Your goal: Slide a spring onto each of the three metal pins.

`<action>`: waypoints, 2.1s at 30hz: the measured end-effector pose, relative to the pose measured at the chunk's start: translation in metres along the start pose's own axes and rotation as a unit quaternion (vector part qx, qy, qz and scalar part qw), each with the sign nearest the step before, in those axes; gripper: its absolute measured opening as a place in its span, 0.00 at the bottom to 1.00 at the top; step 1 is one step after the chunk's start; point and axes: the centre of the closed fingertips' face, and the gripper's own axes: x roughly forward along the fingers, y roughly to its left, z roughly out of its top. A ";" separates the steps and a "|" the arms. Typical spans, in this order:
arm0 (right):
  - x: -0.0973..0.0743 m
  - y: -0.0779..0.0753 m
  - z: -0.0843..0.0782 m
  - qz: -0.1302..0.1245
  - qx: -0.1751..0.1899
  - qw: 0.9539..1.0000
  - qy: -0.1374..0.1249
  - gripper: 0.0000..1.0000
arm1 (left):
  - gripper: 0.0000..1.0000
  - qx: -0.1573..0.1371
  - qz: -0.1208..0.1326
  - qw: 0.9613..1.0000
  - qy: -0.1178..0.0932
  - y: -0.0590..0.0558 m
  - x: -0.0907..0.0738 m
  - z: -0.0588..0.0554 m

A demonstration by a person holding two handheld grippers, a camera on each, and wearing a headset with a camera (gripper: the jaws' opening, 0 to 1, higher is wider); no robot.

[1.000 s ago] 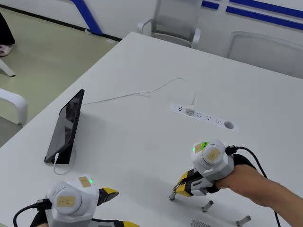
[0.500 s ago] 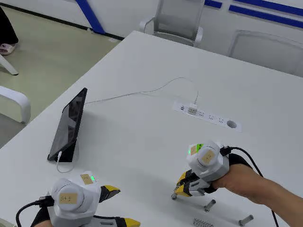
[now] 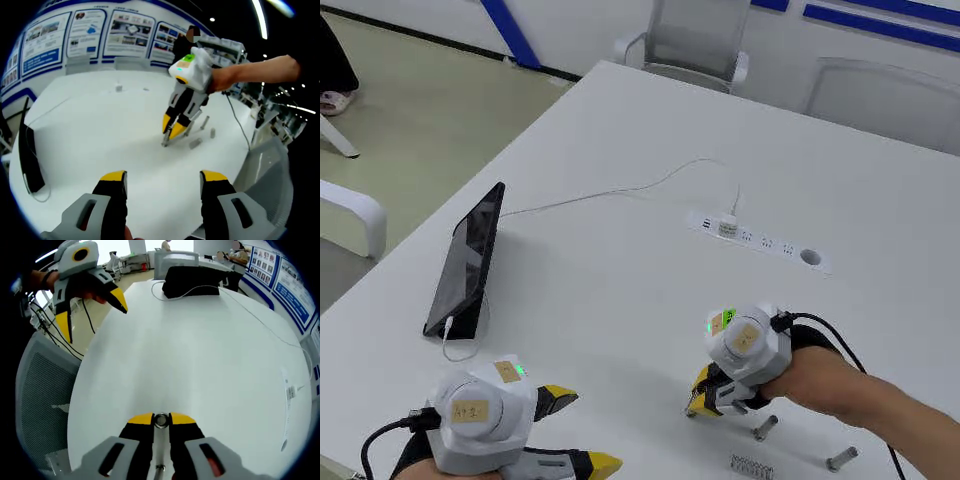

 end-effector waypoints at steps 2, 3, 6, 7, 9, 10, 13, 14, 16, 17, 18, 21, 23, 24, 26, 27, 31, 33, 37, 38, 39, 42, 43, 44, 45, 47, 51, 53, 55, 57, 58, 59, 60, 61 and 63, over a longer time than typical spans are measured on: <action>0.003 0.000 -0.002 0.001 -0.002 1.000 0.004 0.13 | 0.60 0.000 0.000 1.000 0.001 -0.001 0.000 0.000; 0.004 0.000 -0.003 0.001 -0.004 1.000 0.005 0.13 | 0.60 -0.001 0.000 1.000 0.000 -0.001 0.000 0.000; 0.006 0.000 -0.004 0.001 -0.006 1.000 0.009 0.13 | 0.60 -0.002 0.001 1.000 0.001 0.000 0.000 -0.001; 0.007 0.000 -0.005 0.002 -0.007 1.000 0.010 0.13 | 0.60 -0.004 0.001 1.000 0.001 0.000 0.000 -0.002; 0.009 -0.001 -0.006 0.002 -0.006 1.000 0.011 0.13 | 0.60 -0.004 0.002 1.000 0.002 0.000 0.000 -0.002; 0.010 -0.001 -0.007 0.002 -0.005 1.000 0.011 0.13 | 0.60 -0.003 0.002 1.000 0.002 0.001 0.000 -0.002; 0.012 -0.001 -0.008 0.002 -0.003 1.000 0.013 0.13 | 0.60 -0.001 0.002 1.000 0.001 0.001 -0.001 -0.001; 0.012 -0.001 -0.008 0.001 -0.002 1.000 0.012 0.13 | 0.60 0.000 0.002 1.000 0.001 0.001 -0.001 0.000; 0.011 0.000 -0.007 0.002 0.001 1.000 0.010 0.13 | 0.60 0.000 0.003 1.000 0.000 0.002 -0.001 0.001; 0.011 0.000 -0.007 0.001 0.000 1.000 0.011 0.13 | 0.60 0.000 0.003 1.000 0.000 0.002 -0.001 0.002; 0.011 0.000 -0.008 0.000 -0.003 1.000 0.012 0.14 | 0.60 0.000 0.003 1.000 -0.001 0.002 -0.001 0.002; 0.007 -0.001 -0.007 -0.007 -0.002 1.000 0.013 0.21 | 0.60 0.003 0.001 1.000 0.001 0.001 -0.001 0.004; 0.003 -0.001 -0.007 -0.011 -0.003 1.000 0.007 0.25 | 0.60 0.004 0.000 1.000 0.000 0.000 0.000 0.005; 0.001 -0.002 -0.007 -0.014 -0.003 1.000 0.005 0.26 | 0.60 0.005 0.000 1.000 -0.001 0.000 0.000 0.006; -0.004 -0.003 -0.009 -0.021 -0.004 1.000 0.004 0.31 | 0.60 0.007 -0.001 1.000 -0.001 -0.002 0.000 0.008; -0.006 -0.004 -0.010 -0.025 -0.005 1.000 0.004 0.33 | 0.60 0.008 -0.001 1.000 -0.002 -0.002 0.000 0.009; -0.015 -0.005 -0.010 -0.038 0.007 0.999 -0.004 0.48 | 0.60 0.013 -0.003 1.000 0.001 -0.004 0.001 0.009; -0.018 -0.004 -0.009 -0.040 0.024 0.999 -0.017 0.49 | 0.60 0.015 -0.003 1.000 0.002 -0.007 0.002 0.009; -0.023 0.000 -0.008 -0.044 0.048 0.997 -0.037 0.49 | 0.60 0.017 -0.005 1.000 0.001 -0.009 0.003 0.012; -0.023 0.001 -0.008 -0.044 0.050 0.997 -0.039 0.50 | 0.60 0.017 -0.006 1.000 0.000 -0.010 0.003 0.013; -0.023 0.003 -0.008 -0.045 0.054 0.997 -0.040 0.50 | 0.60 0.018 -0.007 1.000 0.000 -0.011 0.003 0.014; -0.024 0.005 -0.009 -0.052 0.058 0.996 -0.043 0.55 | 0.60 0.022 -0.007 1.000 0.001 -0.013 0.003 0.015; -0.025 0.006 -0.009 -0.054 0.060 0.996 -0.044 0.55 | 0.60 0.023 -0.008 1.000 0.001 -0.013 0.003 0.016; -0.026 0.007 -0.009 -0.054 0.064 0.995 -0.047 0.56 | 0.60 0.024 -0.007 1.000 0.001 -0.013 0.002 0.016; -0.026 0.008 -0.008 -0.055 0.068 0.995 -0.049 0.56 | 0.60 0.024 -0.007 1.000 0.001 -0.013 0.002 0.017; -0.029 0.009 -0.007 -0.058 0.077 0.994 -0.057 0.57 | 0.60 0.026 -0.006 1.000 0.001 -0.013 0.001 0.018; -0.032 0.012 -0.007 -0.066 0.094 0.991 -0.069 0.61 | 0.60 0.024 -0.003 1.000 -0.001 -0.013 -0.001 0.021; -0.034 0.014 -0.007 -0.070 0.099 0.990 -0.074 0.62 | 0.60 0.024 -0.002 1.000 -0.002 -0.014 -0.002 0.021; -0.037 0.014 -0.007 -0.077 0.107 0.988 -0.082 0.63 | 0.60 0.025 -0.002 1.000 -0.001 -0.014 -0.001 0.021; -0.041 0.015 -0.006 -0.083 0.120 0.985 -0.096 0.63 | 0.60 0.024 -0.002 1.000 -0.001 -0.016 -0.001 0.021; -0.043 0.015 -0.005 -0.085 0.126 0.983 -0.101 0.64 | 0.60 0.024 -0.003 1.000 -0.001 -0.017 -0.001 0.021; -0.045 0.015 -0.005 -0.089 0.132 0.981 -0.108 0.64 | 0.60 0.025 -0.003 1.000 0.000 -0.018 0.000 0.021; -0.047 0.015 -0.005 -0.091 0.137 0.980 -0.112 0.64 | 0.60 0.025 -0.003 1.000 0.000 -0.019 0.000 0.021; -0.048 0.016 -0.005 -0.093 0.141 0.979 -0.116 0.65 | 0.60 0.026 -0.004 1.000 0.001 -0.020 0.000 0.021; -0.053 0.017 -0.005 -0.099 0.152 0.975 -0.127 0.65 | 0.61 0.027 -0.004 1.000 0.001 -0.020 0.002 0.021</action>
